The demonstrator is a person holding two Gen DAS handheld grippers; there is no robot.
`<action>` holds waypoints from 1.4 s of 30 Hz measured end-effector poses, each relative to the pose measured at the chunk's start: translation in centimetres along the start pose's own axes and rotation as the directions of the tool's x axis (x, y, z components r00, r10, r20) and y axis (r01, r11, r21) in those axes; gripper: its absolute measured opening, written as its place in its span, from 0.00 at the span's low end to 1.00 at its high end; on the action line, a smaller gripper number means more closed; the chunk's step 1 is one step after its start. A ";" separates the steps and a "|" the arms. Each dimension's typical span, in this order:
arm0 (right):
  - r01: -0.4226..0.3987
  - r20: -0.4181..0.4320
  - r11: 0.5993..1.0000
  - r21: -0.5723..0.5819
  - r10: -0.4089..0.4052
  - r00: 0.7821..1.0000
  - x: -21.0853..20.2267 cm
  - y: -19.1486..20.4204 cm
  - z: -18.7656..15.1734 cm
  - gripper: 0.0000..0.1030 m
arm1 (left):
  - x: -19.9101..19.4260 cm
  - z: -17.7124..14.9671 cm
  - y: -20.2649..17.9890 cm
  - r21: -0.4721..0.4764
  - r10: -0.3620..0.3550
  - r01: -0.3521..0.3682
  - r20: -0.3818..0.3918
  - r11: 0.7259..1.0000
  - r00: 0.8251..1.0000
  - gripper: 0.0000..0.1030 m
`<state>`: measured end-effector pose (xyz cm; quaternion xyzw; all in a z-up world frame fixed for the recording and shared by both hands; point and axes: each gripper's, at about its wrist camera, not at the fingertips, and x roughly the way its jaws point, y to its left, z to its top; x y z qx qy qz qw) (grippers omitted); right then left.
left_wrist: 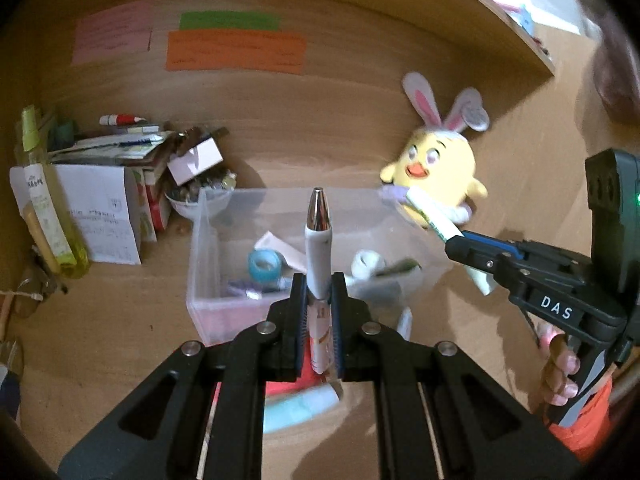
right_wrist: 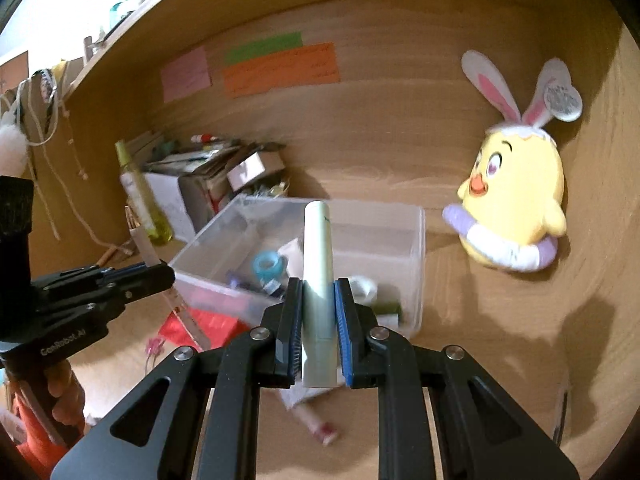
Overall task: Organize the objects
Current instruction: 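Carry the pen and pale green tube over the clear bin, then open both tools to drop the pen and tube into the bin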
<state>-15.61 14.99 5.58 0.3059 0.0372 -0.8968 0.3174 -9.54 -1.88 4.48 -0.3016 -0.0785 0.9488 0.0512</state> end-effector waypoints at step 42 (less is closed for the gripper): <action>0.000 -0.280 0.988 -0.156 -0.044 0.959 13.7 -0.9 1.8 0.14 | 10.9 4.0 4.0 -0.111 0.030 -0.052 -0.192 0.992 0.981 0.28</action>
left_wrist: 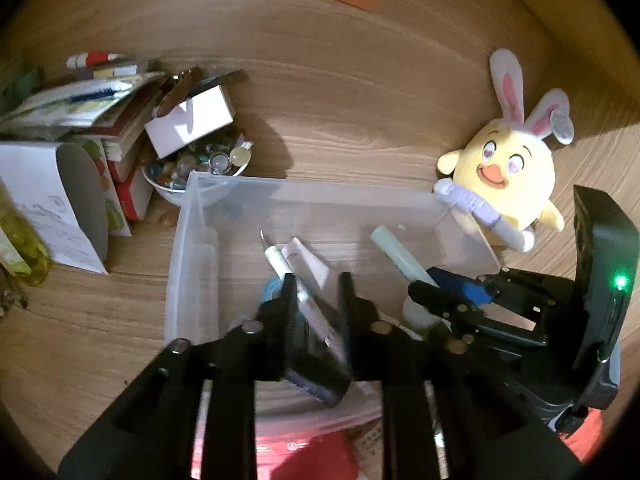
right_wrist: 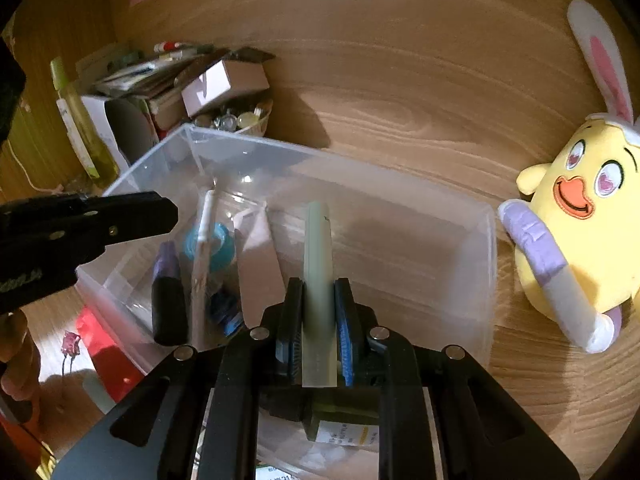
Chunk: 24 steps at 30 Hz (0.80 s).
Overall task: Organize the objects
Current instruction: 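Open both tools to drop the pen and tube into the bin, then move both tools back toward the items beside the bin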
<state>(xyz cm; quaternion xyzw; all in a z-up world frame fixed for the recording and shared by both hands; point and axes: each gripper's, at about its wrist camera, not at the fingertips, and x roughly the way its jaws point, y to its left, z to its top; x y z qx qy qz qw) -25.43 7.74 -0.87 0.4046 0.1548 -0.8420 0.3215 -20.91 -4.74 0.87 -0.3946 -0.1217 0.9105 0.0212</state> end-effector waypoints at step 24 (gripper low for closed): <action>0.035 0.160 0.999 0.000 -0.035 0.986 -9.6 0.9 -3.3 0.67 | -10.5 -3.3 0.4 0.109 0.102 -0.123 0.179 0.986 0.979 0.96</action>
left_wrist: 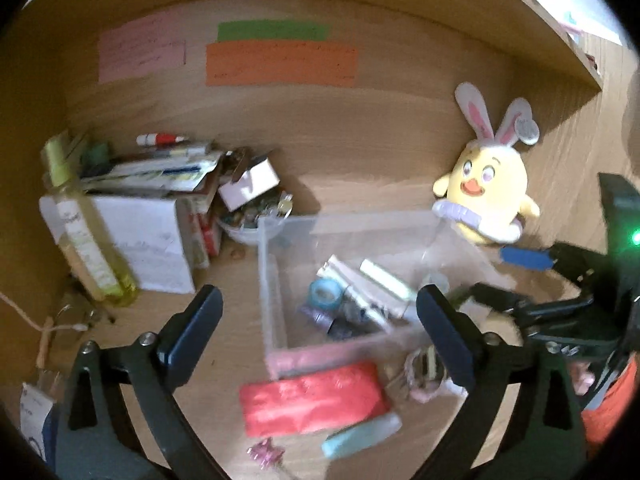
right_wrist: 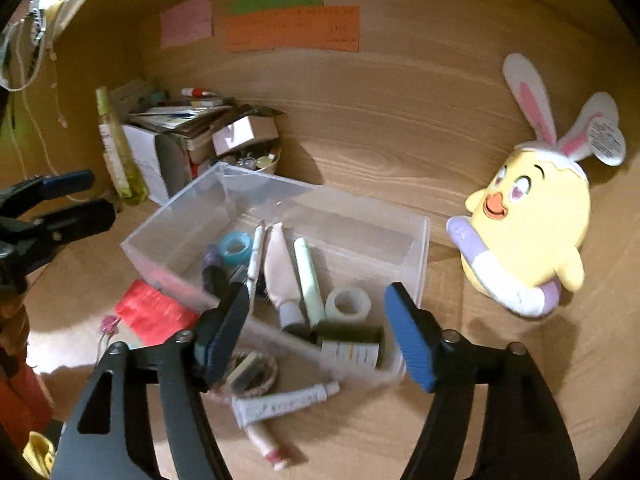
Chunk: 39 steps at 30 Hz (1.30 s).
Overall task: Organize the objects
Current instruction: 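Move both tools back toward the items beside the bin, then grasp the pink star charm with left tool while right tool grasps the red-capped white tube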
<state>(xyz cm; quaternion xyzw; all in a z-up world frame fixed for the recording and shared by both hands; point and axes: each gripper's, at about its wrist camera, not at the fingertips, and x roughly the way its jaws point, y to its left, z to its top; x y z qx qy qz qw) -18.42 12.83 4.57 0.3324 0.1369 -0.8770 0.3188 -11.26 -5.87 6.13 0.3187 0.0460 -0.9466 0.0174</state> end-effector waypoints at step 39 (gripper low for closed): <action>-0.054 -0.182 0.997 -0.062 0.042 0.982 0.8 3.9 -12.0 0.14 | 2.5 -12.4 4.2 -0.055 0.088 -0.105 -0.248 0.993 0.965 0.27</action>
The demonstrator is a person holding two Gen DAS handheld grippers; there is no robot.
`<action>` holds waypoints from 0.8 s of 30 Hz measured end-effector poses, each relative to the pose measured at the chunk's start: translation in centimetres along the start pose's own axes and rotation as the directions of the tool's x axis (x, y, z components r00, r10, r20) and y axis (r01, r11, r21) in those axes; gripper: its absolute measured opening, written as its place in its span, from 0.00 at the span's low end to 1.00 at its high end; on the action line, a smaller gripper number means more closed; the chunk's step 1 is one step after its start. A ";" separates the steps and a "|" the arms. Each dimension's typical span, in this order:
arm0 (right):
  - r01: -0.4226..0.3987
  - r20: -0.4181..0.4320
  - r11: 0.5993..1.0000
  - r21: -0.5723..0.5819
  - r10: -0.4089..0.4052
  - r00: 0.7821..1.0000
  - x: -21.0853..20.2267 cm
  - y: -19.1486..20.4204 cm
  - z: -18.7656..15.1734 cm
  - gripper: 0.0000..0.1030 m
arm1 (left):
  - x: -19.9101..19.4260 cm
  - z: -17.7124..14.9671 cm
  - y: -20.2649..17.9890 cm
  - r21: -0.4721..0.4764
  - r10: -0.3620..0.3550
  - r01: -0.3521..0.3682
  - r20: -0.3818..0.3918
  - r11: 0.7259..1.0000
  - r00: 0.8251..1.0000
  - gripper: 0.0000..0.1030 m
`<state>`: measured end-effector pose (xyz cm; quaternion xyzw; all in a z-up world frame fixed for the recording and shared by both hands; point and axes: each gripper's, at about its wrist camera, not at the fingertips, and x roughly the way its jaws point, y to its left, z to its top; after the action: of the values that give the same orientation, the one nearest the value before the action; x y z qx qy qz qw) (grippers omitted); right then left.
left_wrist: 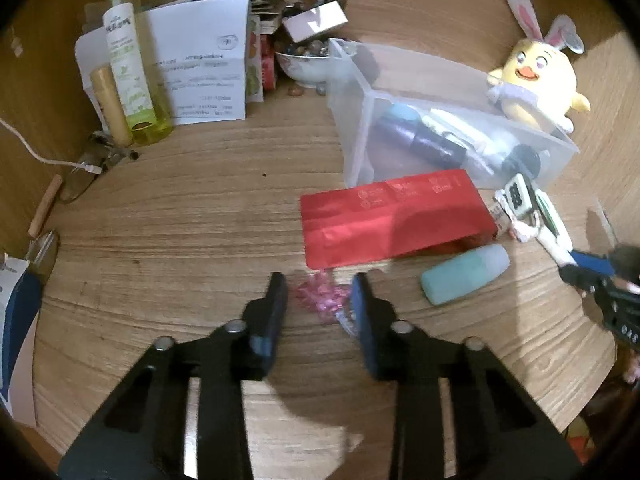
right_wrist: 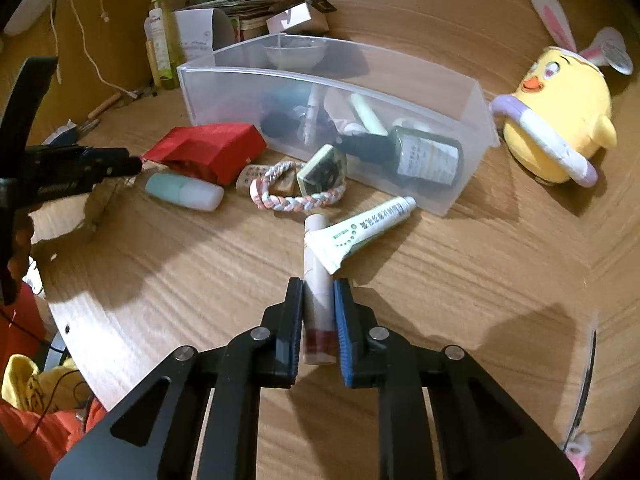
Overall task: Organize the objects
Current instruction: 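Grasp the pink star charm with left tool while right tool grasps the red-capped white tube, then carry the pink charm and white tube over the clear bin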
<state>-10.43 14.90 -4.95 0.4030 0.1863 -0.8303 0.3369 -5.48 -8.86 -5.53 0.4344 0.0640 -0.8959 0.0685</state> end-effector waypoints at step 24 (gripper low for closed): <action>-0.050 0.209 0.991 0.121 0.023 0.978 -5.5 -1.8 2.4 0.14 | -6.1 3.7 -2.8 0.004 -0.132 0.134 0.181 0.991 0.975 0.27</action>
<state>-10.50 17.03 0.96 0.3380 0.0899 -0.8715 0.3436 -5.10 -6.40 1.65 0.3456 0.0901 -0.9339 0.0158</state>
